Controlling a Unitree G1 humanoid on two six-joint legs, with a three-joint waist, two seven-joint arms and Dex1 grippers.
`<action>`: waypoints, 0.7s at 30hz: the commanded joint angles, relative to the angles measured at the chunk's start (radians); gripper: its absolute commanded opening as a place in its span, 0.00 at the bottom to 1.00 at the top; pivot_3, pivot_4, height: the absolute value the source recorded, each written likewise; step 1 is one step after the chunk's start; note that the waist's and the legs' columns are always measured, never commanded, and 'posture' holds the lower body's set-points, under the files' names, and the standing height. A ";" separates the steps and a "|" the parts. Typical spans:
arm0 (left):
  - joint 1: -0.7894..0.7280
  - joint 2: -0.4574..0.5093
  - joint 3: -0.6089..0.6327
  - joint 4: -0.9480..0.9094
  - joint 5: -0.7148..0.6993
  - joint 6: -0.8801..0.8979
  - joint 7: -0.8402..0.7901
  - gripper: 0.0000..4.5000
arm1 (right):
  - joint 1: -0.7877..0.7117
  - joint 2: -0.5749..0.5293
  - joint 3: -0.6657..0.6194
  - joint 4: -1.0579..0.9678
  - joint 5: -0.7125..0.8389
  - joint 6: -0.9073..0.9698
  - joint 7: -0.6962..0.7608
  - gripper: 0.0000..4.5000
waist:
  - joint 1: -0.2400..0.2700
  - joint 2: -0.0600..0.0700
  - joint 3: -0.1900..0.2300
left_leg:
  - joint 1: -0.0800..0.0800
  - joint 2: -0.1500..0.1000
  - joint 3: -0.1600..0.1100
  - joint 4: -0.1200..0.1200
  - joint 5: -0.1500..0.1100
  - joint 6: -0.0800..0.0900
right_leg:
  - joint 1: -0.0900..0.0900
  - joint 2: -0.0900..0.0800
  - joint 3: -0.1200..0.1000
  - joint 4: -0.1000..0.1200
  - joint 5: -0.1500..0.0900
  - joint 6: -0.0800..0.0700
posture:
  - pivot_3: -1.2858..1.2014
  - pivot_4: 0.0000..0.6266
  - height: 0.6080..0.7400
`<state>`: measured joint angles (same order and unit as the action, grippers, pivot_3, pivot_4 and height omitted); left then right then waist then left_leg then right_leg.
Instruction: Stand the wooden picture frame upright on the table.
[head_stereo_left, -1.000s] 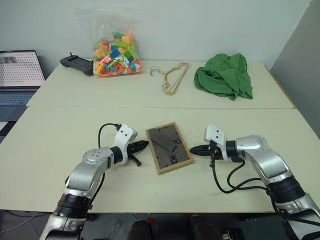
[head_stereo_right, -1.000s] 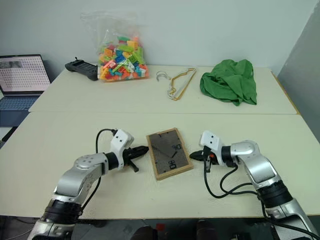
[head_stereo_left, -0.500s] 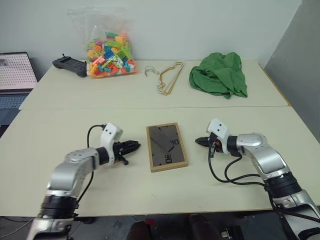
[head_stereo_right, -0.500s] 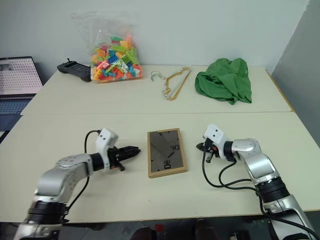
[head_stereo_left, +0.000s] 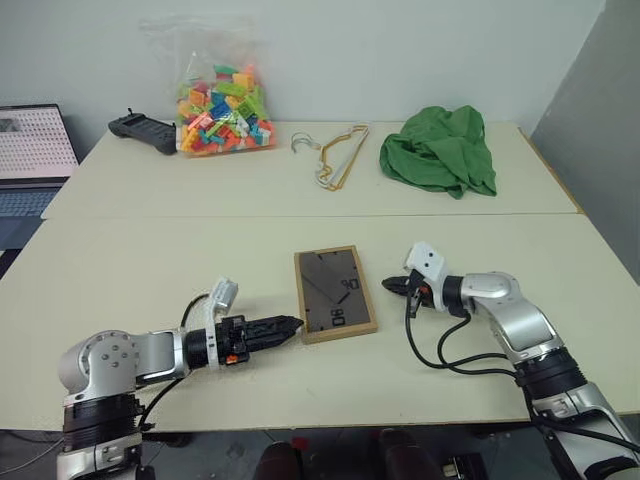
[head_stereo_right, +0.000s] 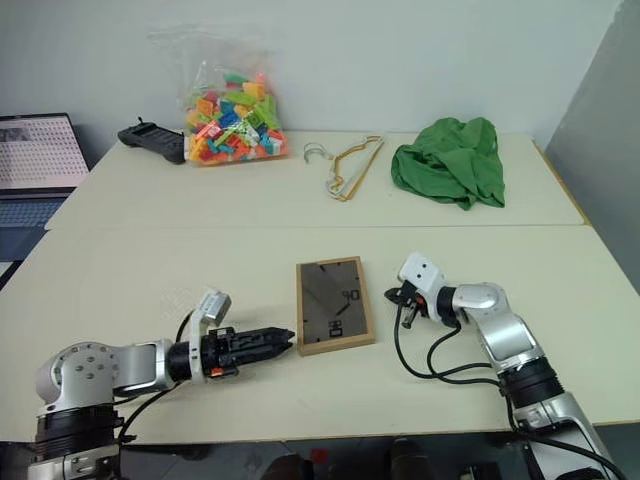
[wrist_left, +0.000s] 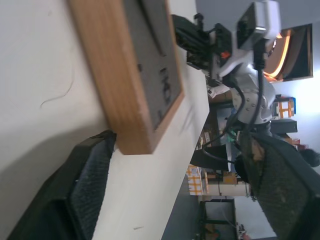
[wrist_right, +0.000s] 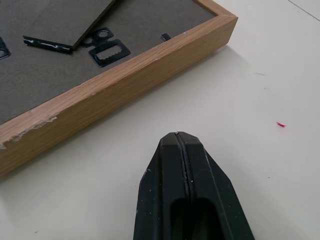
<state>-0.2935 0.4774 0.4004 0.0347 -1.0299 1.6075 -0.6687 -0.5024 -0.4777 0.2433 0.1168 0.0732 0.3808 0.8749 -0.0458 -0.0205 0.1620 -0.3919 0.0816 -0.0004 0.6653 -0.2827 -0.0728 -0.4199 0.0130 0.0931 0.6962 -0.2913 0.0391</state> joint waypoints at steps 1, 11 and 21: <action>-0.012 -0.019 0.000 0.059 0.035 -0.001 0.051 0.99 | 0.000 0.018 0.008 -0.064 0.003 0.008 -0.011 0.00 | -0.002 0.001 -0.001 | 0.001 0.000 0.000 0.000 0.000 0.000 | 0.000 0.000 0.000 0.000 0.000 0.000 | 0.52 0.24 1.00; -0.053 -0.078 -0.131 0.095 0.075 -0.093 0.044 0.99 | 0.013 0.106 0.067 -0.112 -0.014 0.050 -0.048 0.00 | 0.016 0.005 -0.005 | 0.014 -0.001 0.000 -0.001 0.000 0.000 | 0.015 -0.001 -0.001 -0.004 -0.001 0.000 | 0.52 0.24 1.00; 0.005 -0.079 -0.117 0.024 0.028 -0.088 0.033 0.88 | 0.032 0.093 0.055 -0.112 -0.012 0.059 -0.069 0.00 | 0.014 0.005 -0.005 | 0.013 -0.002 -0.001 -0.002 0.000 0.000 | 0.015 -0.002 -0.001 -0.006 -0.001 0.000 | 0.52 0.24 1.00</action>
<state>-0.3215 0.4037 0.2973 0.0682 -1.0033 1.4954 -0.6441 -0.4739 -0.3780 0.3160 0.0429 0.0585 0.4474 0.8065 -0.0314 -0.0160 0.1572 -0.3789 0.0798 -0.0008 0.6629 -0.2830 -0.0727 -0.4051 0.0112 0.0924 0.6894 -0.2919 0.0394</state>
